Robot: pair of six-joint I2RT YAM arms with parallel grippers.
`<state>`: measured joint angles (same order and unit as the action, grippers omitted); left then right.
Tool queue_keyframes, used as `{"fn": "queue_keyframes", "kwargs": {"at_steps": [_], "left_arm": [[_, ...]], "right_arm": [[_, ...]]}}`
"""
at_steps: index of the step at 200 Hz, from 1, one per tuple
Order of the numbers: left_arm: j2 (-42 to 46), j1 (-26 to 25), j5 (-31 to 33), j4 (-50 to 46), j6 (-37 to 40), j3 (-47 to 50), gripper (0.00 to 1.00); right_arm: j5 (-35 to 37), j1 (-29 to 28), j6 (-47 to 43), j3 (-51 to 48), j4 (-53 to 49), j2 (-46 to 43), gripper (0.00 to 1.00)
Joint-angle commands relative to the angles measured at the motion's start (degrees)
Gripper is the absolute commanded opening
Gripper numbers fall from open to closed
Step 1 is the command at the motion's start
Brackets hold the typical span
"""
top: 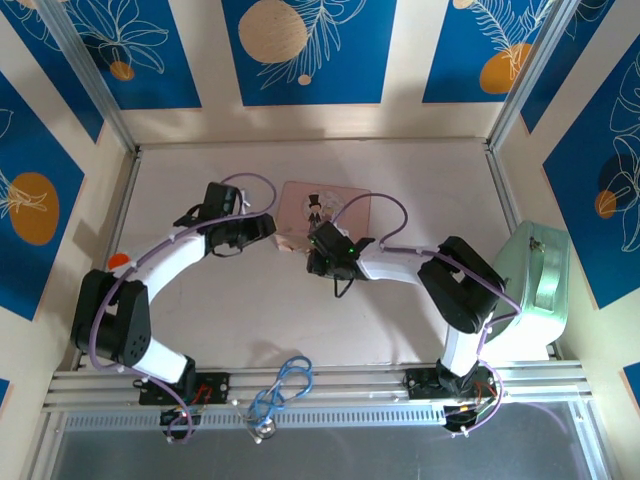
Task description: Unlock the padlock with the key
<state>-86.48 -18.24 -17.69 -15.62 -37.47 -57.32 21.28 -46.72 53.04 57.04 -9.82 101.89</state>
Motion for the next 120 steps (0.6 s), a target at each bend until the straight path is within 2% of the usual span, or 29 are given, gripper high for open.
{"fn": "queue_keyframes", "kwargs": {"at_steps": [1,33,46,72,120], "left_arm": [[-3.8,0.6,-1.8,1.6,2.0,-5.0,0.53],[-7.8,0.7,-2.7,3.9,2.7,-7.9,0.55],[-9.8,0.6,-4.3,4.1,2.4,-9.1,0.55],[-13.4,0.4,-6.2,3.8,3.1,-10.7,0.54],[-17.0,0.4,-7.0,1.2,3.8,-10.7,0.49]], "right_arm": [[5.7,-1.8,1.5,-4.1,4.3,-5.4,0.49],[17.6,-6.2,2.3,-5.1,6.8,-9.3,0.50],[20.1,-7.3,3.1,-5.9,9.0,-9.4,0.52],[18.3,-6.1,2.7,-6.2,10.7,-9.2,0.51],[8.2,1.7,0.6,-8.7,12.5,-10.5,0.51]]}}
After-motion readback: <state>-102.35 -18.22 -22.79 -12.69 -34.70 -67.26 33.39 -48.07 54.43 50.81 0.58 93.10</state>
